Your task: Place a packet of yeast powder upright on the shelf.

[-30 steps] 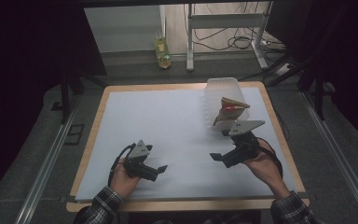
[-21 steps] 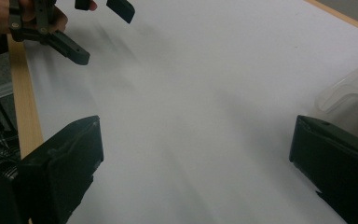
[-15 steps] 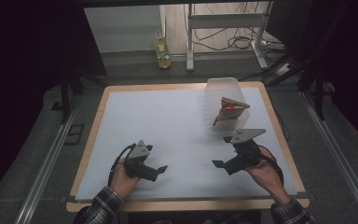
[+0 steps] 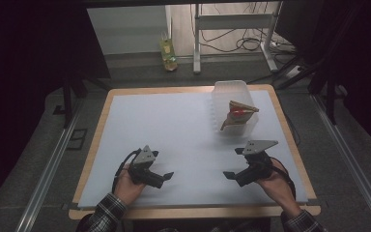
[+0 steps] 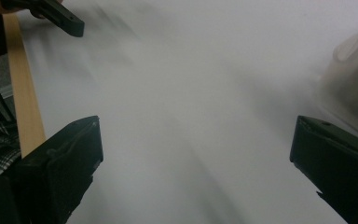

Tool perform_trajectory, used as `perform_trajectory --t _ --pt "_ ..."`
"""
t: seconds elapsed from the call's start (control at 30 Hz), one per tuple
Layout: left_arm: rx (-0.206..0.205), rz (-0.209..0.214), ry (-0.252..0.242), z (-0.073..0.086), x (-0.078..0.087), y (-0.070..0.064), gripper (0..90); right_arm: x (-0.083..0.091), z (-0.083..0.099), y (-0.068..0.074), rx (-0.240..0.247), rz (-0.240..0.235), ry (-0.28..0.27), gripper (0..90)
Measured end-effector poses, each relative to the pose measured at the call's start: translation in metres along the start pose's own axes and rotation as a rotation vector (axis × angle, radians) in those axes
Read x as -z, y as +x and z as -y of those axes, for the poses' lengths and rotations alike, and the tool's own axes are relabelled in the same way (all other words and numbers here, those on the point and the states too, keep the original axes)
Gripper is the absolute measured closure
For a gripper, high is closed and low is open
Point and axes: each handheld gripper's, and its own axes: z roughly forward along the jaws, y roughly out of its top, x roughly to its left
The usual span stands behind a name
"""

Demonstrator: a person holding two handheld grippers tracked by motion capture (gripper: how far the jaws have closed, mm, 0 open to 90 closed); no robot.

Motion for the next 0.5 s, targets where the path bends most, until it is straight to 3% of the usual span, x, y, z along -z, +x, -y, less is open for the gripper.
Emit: perform_trajectory --t 0.17,0.3,0.5 --pt "-0.013 0.005 0.013 0.000 -0.002 -0.001 1.0 -0.004 0.009 -0.003 -0.010 0.006 0.016 2.6" --pt "-0.010 0.013 0.017 0.001 -0.003 0.000 0.4 -0.012 0.018 -0.007 -0.023 0.009 0.058 2.6" --pt "-0.018 0.020 0.031 0.001 -0.006 0.000 0.0 -0.014 0.021 -0.009 -0.012 0.033 0.088 2.7"
